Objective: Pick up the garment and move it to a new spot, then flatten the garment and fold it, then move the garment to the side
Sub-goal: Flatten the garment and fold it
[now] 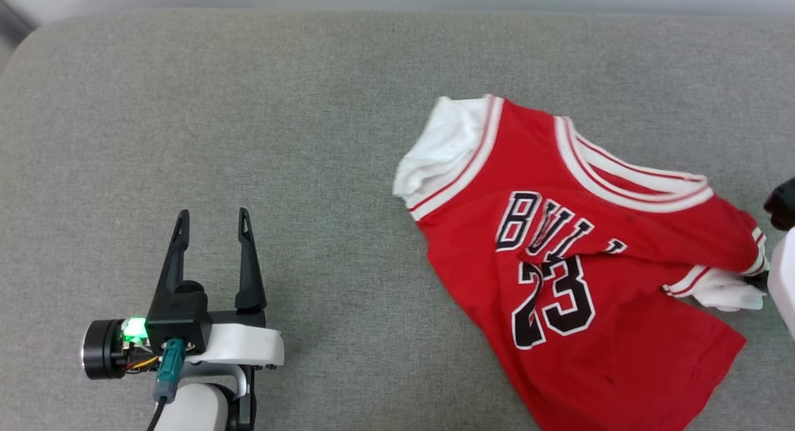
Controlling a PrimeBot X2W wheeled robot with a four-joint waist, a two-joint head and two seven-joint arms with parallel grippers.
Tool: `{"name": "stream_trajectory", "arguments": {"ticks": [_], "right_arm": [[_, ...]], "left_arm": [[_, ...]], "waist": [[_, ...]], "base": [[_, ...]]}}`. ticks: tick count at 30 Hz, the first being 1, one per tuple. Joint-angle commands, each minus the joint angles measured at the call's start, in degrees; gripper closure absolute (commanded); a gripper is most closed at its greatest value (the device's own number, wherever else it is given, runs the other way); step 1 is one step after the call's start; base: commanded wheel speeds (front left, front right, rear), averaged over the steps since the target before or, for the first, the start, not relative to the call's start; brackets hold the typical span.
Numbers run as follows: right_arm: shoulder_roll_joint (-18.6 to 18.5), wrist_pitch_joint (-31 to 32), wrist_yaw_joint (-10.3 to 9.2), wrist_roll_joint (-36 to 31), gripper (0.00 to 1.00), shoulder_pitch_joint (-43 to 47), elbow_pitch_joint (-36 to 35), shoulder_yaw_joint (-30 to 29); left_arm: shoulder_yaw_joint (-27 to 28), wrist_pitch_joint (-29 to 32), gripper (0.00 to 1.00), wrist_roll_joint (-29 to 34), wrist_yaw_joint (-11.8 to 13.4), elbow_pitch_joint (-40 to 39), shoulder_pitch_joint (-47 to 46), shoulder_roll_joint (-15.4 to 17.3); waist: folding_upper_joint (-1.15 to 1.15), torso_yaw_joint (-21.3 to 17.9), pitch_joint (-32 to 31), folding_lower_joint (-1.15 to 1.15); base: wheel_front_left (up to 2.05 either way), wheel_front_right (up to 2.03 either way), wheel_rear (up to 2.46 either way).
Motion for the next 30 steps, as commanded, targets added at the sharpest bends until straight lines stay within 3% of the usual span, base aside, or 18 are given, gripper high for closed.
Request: {"name": "stream_trajectory", "arguments": {"ticks": [1, 7, 8, 9, 10, 11, 17, 22, 26, 30], "right_arm": [[1.3, -0.2, -0.06, 0.1, 1.0, 1.8, 1.6, -0.1], [5.5, -4.1, -0.09, -0.1, 1.0, 5.2, 7.5, -2.2], [5.9, -5.4, -0.09, -0.4, 0.94, 5.0, 7.8, -3.0], [6.2, -6.6, -0.08, -0.5, 0.56, 4.9, 8.0, -3.8], [6.1, -7.8, -0.07, -0.9, 0.05, 4.8, 7.9, -4.5], [5.8, -9.6, -0.06, -1.5, 0.0, 4.6, 7.7, -5.3], [4.9, -21.4, -0.06, -6.8, 0.0, 5.7, 6.1, -11.1], [7.3, -31.5, -0.06, -13.7, 0.0, 8.6, 5.8, -20.2], [11.4, -38.2, -0.06, -20.5, 0.0, 13.0, 5.1, -30.5], [18.3, -41.6, -0.06, -28.5, 0.0, 20.0, 1.7, -43.0]], "left_arm": [[0.3, -0.1, 0.0, 0.4, -0.3, 0.3, -0.4, -0.3], [0.6, -0.1, 0.0, 1.4, -1.1, 1.4, 0.1, -0.7], [0.8, -0.1, 0.0, 1.5, -1.2, 1.7, 0.5, -0.6], [0.9, -0.1, 0.0, 1.7, -1.4, 2.0, 0.6, -0.4], [1.2, -0.1, 0.0, 1.8, -1.4, 2.2, 0.7, -0.2], [1.4, -0.1, 0.0, 1.9, -1.6, 2.4, 0.8, 0.0], [2.5, -0.1, 0.0, 2.5, -2.6, 3.1, 1.4, 1.7], [2.4, -0.1, 0.0, 3.2, -4.6, 3.7, -1.4, 4.3], [1.8, 0.4, 0.0, 4.1, -7.0, 4.5, -6.0, 7.0], [0.9, 3.4, 0.0, 4.6, -10.1, 5.2, -12.4, 9.6]], "waist": [[0.0, 0.1, 0.3, 0.0], [0.0, 0.1, -0.7, 0.0], [0.0, 0.0, -1.3, 0.0], [0.0, -0.2, -2.1, 0.0], [0.0, -0.3, -2.8, 0.0], [0.0, -0.5, -3.6, 0.0], [0.0, -2.0, -8.0, 0.0], [0.0, -3.4, -10.0, 0.0], [0.0, -4.3, -10.5, 0.0], [0.0, -5.2, -10.7, 0.0]], "base": [[0.0, 0.0, 0.0], [0.0, 0.0, 0.0], [0.0, 0.0, 0.0], [0.0, 0.0, 0.0], [0.0, 0.0, 0.0], [0.0, 0.0, 0.0], [0.0, 0.0, 0.0], [0.0, 0.0, 0.0], [0.0, 0.0, 0.0], [0.0, 0.0, 0.0]]}}
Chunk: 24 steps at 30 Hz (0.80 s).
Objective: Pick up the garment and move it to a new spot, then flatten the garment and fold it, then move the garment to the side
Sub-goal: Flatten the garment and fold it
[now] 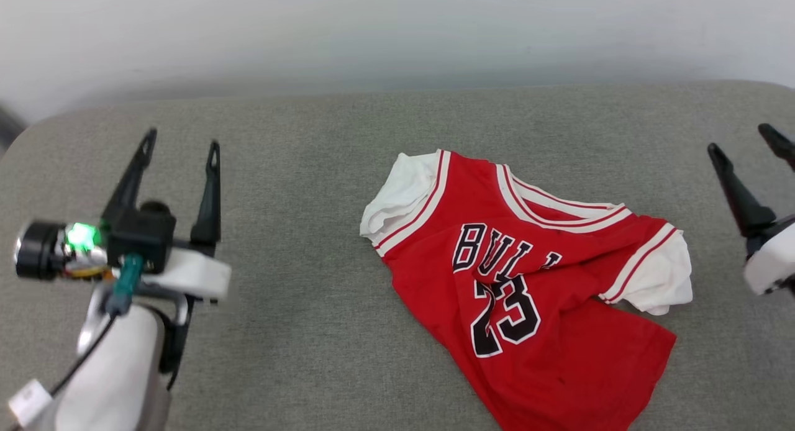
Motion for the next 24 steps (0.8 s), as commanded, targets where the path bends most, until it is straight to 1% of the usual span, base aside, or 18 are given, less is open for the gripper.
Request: {"name": "stream_trajectory", "arguments": {"ticks": [1, 5, 8, 10, 13, 17, 19, 24], "right_arm": [[1.2, -0.5, -0.06, -1.0, 0.0, 1.7, -0.7, -1.2], [9.8, -1.4, -0.06, -10.4, 0.0, 10.4, -8.0, -14.0], [16.5, -1.2, -0.06, -16.2, 0.0, 16.5, -14.2, -21.1], [20.6, -0.6, -0.06, -19.1, 0.0, 20.0, -18.1, -24.1], [25.5, 0.4, -0.06, -21.8, 0.0, 24.2, -23.0, -26.8], [29.8, 0.7, -0.06, -23.9, 0.0, 27.8, -27.4, -28.3], [31.2, 0.5, -0.06, -24.4, 0.0, 28.9, -28.8, -28.4], [33.3, 0.0, -0.06, -25.2, 0.0, 29.9, -30.6, -28.0]], "left_arm": [[-0.1, 0.4, 0.0, 0.2, -0.3, 0.1, -1.1, 0.3], [-1.3, 3.2, 0.0, 0.5, -3.9, 0.6, -8.5, 2.7], [-2.6, 5.8, 0.0, 0.8, -6.7, 1.0, -13.9, 4.0], [-3.8, 7.8, 0.0, 1.0, -8.4, 1.6, -17.6, 4.6], [-6.2, 11.7, 0.0, -0.2, -10.3, 3.3, -23.1, 4.7], [-11.5, 18.8, 0.0, -2.7, -11.5, 6.7, -30.1, 5.5], [-16.1, 23.2, 0.0, -5.4, -11.7, 8.3, -33.1, 6.0], [-29.3, 34.8, 0.0, -17.0, -11.6, 10.8, -41.9, 8.7]], "waist": [[0.0, -0.3, -0.1, 0.0], [0.0, -1.4, 0.0, 0.0], [0.0, -2.2, 0.4, 0.0], [0.0, -2.7, 0.9, 0.0], [0.0, -3.4, 1.6, 0.0], [0.0, -4.6, 3.1, 0.0], [0.0, -5.2, 4.0, 0.0], [0.0, -7.2, 6.4, 0.0]], "base": [[0.0, 0.0, 0.0], [0.0, 0.0, 0.0], [0.0, 0.0, 0.0], [0.0, 0.0, 0.0], [0.0, 0.0, 0.0], [0.0, 0.0, 0.0], [0.0, 0.0, 0.0], [0.0, 0.0, 0.0]]}}
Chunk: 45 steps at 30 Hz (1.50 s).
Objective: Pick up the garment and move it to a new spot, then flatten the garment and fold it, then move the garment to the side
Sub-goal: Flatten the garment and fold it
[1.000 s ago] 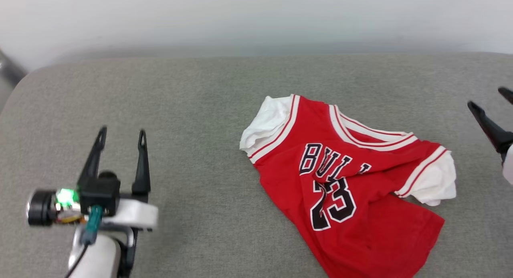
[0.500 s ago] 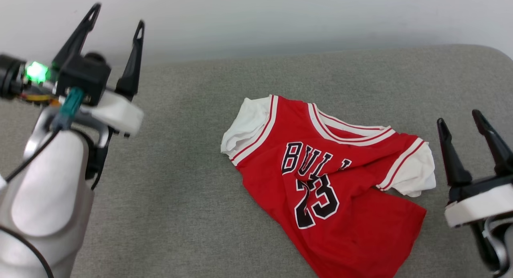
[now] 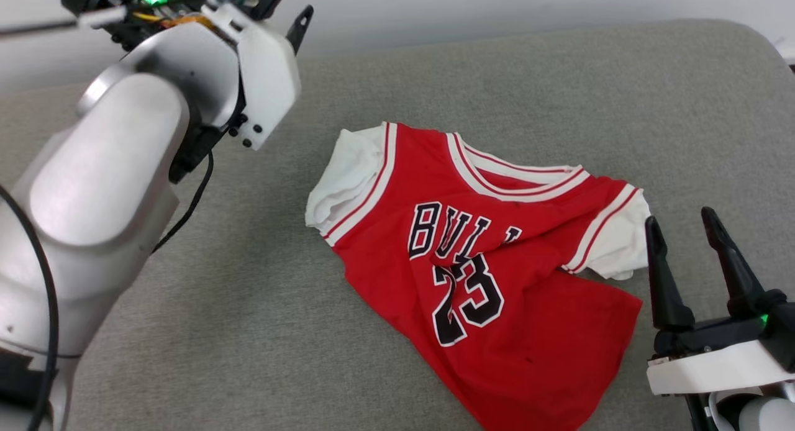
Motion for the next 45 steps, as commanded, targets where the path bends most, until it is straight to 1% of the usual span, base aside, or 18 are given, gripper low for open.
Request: {"name": "stream_trajectory", "arguments": {"ticks": [1, 5, 10, 14, 17, 20, 23, 27, 30, 36, 37, 38, 39, 42, 45], "right_arm": [[0.3, -0.4, -0.06, -0.2, 0.0, 0.2, -0.2, 0.2], [1.0, -1.0, -0.06, -0.2, 0.0, -1.3, -0.2, 1.0], [1.5, -1.8, -0.06, -0.3, 0.0, -2.9, 0.5, 2.0], [1.9, -2.5, -0.06, -0.2, 0.0, -4.4, 1.2, 2.9], [2.4, -2.8, -0.06, 0.0, 0.0, -5.8, 1.8, 3.6], [2.8, -3.0, -0.06, 0.2, 0.0, -7.1, 2.3, 4.3], [3.2, -3.1, -0.06, 0.4, 0.0, -8.3, 2.4, 4.9], [3.6, -3.0, -0.06, 0.9, 0.0, -9.5, 2.0, 5.3], [3.9, -3.1, -0.06, 1.1, 0.0, -10.1, 1.8, 5.7], [4.2, -3.1, -0.06, 1.3, 0.0, -10.8, 1.8, 5.6], [4.2, -3.1, -0.06, 1.2, 0.0, -10.7, 1.9, 5.5], [4.3, -3.1, -0.06, 1.2, 0.0, -10.7, 2.0, 5.5], [4.3, -3.1, -0.06, 1.2, 0.0, -10.7, 2.0, 5.4], [4.4, -3.1, -0.06, 0.8, 0.0, -10.0, 2.1, 5.0], [4.4, -3.1, -0.06, 0.5, 0.0, -9.0, 2.4, 4.5]], "left_arm": [[-1.5, 1.7, 0.0, -1.8, 0.1, 0.3, -1.0, 0.4], [-11.0, 11.4, 0.0, -11.1, 0.1, -0.4, -8.1, 2.5], [-20.8, 21.4, 0.0, -19.7, 0.1, -1.3, -15.6, 4.1], [-27.4, 27.9, 0.0, -25.3, 0.1, -1.7, -19.9, 5.1], [-31.2, 30.7, 0.0, -28.0, 0.1, -1.7, -22.0, 5.5], [-33.1, 33.0, 0.0, -29.4, 0.1, -1.3, -22.7, 5.8], [-33.9, 35.2, 0.0, -29.6, 0.1, -1.4, -22.1, 6.1], [-34.2, 38.2, 0.0, -28.0, 0.1, -2.2, -19.8, 6.7], [-34.4, 41.3, 0.0, -26.1, 0.0, -3.0, -17.7, 7.8], [-35.3, 42.3, 0.01, -25.1, 0.0, -3.3, -13.5, 10.0], [-35.3, 41.7, 0.58, -25.3, 0.0, -3.4, -13.3, 10.0], [-35.2, 40.9, 0.98, -25.6, 0.0, -3.6, -13.2, 9.9], [-35.2, 40.0, 1.0, -26.1, 0.0, -3.7, -13.3, 9.7], [-34.8, 36.4, 1.0, -26.8, 0.1, -4.4, -14.1, 9.3], [-34.4, 31.0, 1.0, -28.2, 0.0, -5.4, -14.3, 8.9]], "waist": [[0.0, -1.2, 1.3, 0.0], [0.0, -3.0, 3.9, 0.0], [0.0, -5.1, 7.8, 0.0], [0.0, -6.7, 10.7, 0.0], [0.0, -7.8, 12.7, 0.0], [0.0, -8.8, 14.5, 0.0], [0.0, -9.6, 16.1, 0.0], [0.0, -10.5, 18.3, 0.0], [0.0, -11.1, 19.5, 0.0], [0.0, -11.2, 20.3, 0.0], [0.0, -11.0, 20.1, 0.0], [0.0, -10.8, 19.9, 0.0], [0.0, -10.5, 19.5, 0.0], [0.0, -9.3, 18.0, 0.0], [0.0, -7.8, 15.6, 0.0]], "base": [[0.0, 0.0, 0.0], [0.0, 0.0, 0.0], [0.0, 0.0, 0.0], [0.0, 0.0, 0.0], [0.0, 0.0, 0.0], [0.0, 0.0, 0.0], [0.0, 0.0, 0.0], [0.0, 0.0, 0.0], [0.0, 0.0, 0.0], [0.0, 0.0, 0.0], [0.0, 0.0, 0.0], [0.0, 0.0, 0.0], [0.0, 0.0, 0.0], [0.0, 0.0, 0.0], [0.0, 0.0, 0.0]]}}
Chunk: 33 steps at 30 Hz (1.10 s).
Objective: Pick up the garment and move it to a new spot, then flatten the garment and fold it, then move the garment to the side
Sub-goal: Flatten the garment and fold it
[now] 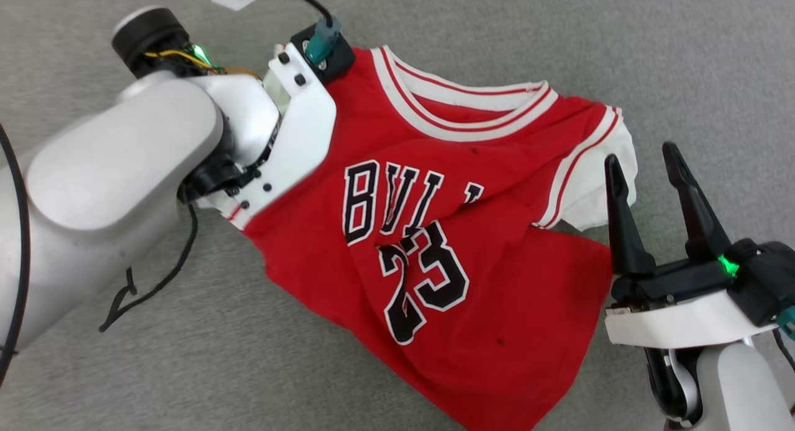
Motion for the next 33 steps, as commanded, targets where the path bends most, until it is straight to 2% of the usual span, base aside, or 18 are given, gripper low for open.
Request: {"name": "stream_trajectory", "arguments": {"ticks": [1, 8, 10, 15, 22, 26, 33], "right_arm": [[0.3, -0.2, -0.06, -0.1, 0.0, 0.9, 0.2, -0.4], [0.0, -0.1, -0.06, -1.0, 0.0, 4.5, 0.5, -2.0], [-0.1, -0.1, -0.06, -1.1, 0.0, 5.0, 0.6, -2.0], [-0.6, -0.1, -0.06, -1.3, 0.0, 6.4, 0.7, -2.1], [-1.3, -0.1, -0.06, -1.3, 0.0, 7.4, 1.1, -2.0], [-1.2, -0.1, -0.06, -1.1, 0.0, 7.8, 1.6, -2.3], [-1.0, -0.1, -0.06, -1.3, 0.0, 9.2, 2.1, -3.2]], "left_arm": [[-0.4, -2.3, 1.0, -0.7, 0.0, -0.3, 1.6, 0.0], [1.4, -16.5, 1.0, -4.7, 0.0, -2.3, 5.4, 3.4], [2.0, -18.2, 1.0, -5.5, 0.2, -2.4, 6.6, 4.2], [4.4, -24.5, 1.0, -8.9, 2.9, -2.8, 13.0, 8.4], [5.8, -30.1, 1.0, -13.7, 6.7, 1.0, 22.7, 15.2], [5.5, -32.8, 1.0, -16.0, 8.0, 4.3, 28.1, 17.7], [3.8, -35.1, 1.0, -18.9, 8.9, 6.8, 36.1, 18.1]], "waist": [[0.0, 1.9, -2.4, 0.0], [0.0, 6.5, -8.9, 0.0], [0.0, 7.2, -9.8, 0.0], [0.0, 9.5, -12.5, 0.0], [0.0, 10.1, -13.1, 0.0], [0.0, 9.9, -13.0, 0.0], [0.0, 10.6, -13.8, 0.0]], "base": [[0.0, 0.0, 0.0], [0.0, 0.0, 0.0], [0.0, 0.0, 0.0], [0.0, 0.0, 0.0], [0.0, 0.0, 0.0], [0.0, 0.0, 0.0], [0.0, 0.0, 0.0]]}}
